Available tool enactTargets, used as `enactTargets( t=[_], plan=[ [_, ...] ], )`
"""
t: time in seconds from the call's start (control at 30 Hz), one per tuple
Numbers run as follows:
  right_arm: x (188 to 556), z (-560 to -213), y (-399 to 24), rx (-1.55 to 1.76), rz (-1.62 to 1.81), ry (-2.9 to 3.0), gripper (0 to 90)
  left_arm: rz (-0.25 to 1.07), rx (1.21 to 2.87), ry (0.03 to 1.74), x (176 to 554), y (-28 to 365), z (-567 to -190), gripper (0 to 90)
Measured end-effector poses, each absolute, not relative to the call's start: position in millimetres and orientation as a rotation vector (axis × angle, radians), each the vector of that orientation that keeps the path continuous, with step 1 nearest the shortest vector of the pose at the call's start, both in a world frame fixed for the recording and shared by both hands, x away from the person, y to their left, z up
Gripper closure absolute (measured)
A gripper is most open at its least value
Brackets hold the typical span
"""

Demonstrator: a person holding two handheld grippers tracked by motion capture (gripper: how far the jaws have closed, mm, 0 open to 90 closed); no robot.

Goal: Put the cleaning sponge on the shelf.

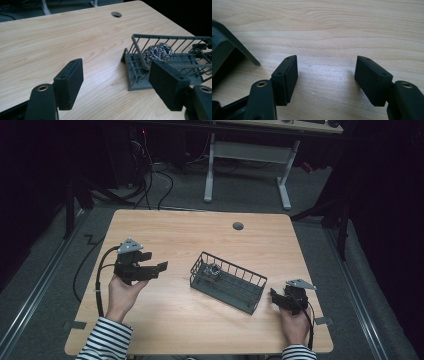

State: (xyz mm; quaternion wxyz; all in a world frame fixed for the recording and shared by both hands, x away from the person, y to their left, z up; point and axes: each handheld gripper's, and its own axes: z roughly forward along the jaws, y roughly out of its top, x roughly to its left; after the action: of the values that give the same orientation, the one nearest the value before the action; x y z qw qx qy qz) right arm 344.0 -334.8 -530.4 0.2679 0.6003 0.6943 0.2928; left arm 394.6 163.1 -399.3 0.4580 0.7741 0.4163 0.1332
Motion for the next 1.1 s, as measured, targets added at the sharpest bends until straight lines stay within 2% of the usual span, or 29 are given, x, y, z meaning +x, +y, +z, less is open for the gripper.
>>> enactTargets(
  t=[0.7, 1.1],
  plan=[
    [344, -530, -335, 1.618, 0.791, 1.875, 35.2, 0.359, 1.837, 1.166, 372, 219, -423, 30.4],
    [344, -530, -335, 1.617, 0.791, 1.876, 35.2, 0.346, 1.777, 1.235, 364, 236, -442, 30.4]
  ],
)
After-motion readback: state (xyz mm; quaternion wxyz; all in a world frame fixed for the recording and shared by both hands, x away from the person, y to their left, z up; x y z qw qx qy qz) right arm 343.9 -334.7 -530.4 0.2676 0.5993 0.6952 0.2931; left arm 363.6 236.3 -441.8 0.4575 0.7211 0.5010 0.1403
